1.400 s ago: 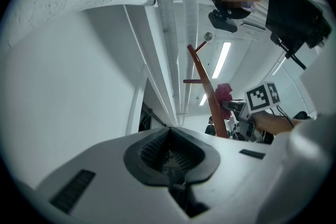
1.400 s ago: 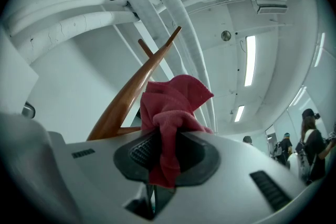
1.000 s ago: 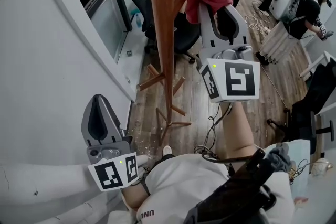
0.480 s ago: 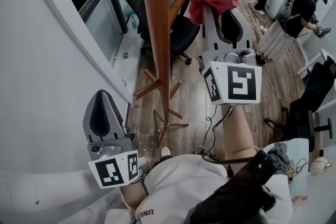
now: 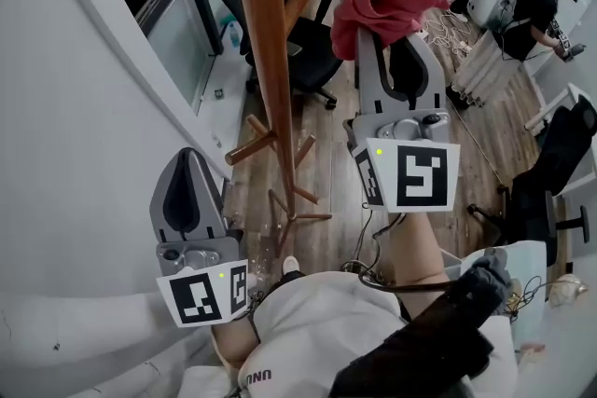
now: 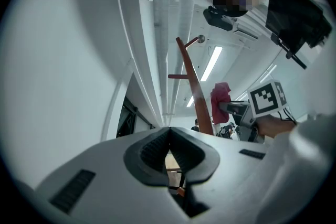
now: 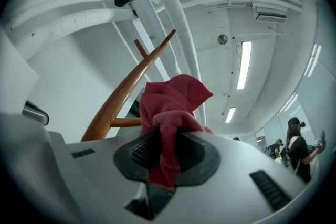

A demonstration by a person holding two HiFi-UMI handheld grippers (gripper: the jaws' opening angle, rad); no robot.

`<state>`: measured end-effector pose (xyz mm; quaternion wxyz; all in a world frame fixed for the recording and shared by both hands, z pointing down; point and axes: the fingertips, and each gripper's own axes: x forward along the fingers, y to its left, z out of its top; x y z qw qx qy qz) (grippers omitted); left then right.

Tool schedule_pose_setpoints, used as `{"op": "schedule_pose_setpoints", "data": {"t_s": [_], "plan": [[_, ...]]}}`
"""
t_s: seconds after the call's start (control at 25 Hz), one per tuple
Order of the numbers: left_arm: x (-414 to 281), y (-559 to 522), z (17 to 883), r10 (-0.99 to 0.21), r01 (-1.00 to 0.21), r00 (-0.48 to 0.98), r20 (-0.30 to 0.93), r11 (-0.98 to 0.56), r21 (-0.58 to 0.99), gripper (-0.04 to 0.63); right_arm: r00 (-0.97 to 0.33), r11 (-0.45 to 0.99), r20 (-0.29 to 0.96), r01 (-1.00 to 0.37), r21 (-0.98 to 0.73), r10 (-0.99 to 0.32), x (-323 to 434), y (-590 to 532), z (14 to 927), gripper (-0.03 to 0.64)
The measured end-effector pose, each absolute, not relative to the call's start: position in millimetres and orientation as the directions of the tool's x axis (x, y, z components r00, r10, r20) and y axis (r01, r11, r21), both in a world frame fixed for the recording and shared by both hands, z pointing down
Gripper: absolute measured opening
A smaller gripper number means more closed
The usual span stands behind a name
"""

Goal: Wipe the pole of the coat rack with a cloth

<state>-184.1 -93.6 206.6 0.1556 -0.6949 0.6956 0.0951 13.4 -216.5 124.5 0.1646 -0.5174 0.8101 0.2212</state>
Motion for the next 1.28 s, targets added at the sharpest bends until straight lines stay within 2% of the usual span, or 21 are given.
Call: {"op": "schedule_pose_setpoints", "data": {"t_s": [0.6, 1.28], "plan": [[-151.6, -99.6, 194.0, -0.924, -0.993, 0.041, -0.380, 0.005, -0.120, 0.015, -0.449, 0.438, -0.442, -0.889, 0.132, -0.777, 13.4, -189.0, 162.8, 0.074], [-142.8, -103.2, 191.7, -0.923, -0.986, 0.059, -0.380, 0.005, -0.164, 0.015, -0.501, 0.483, -0.434, -0.861, 0.161, -0.749, -3.7, -169.7, 168.1, 0.072]]}}
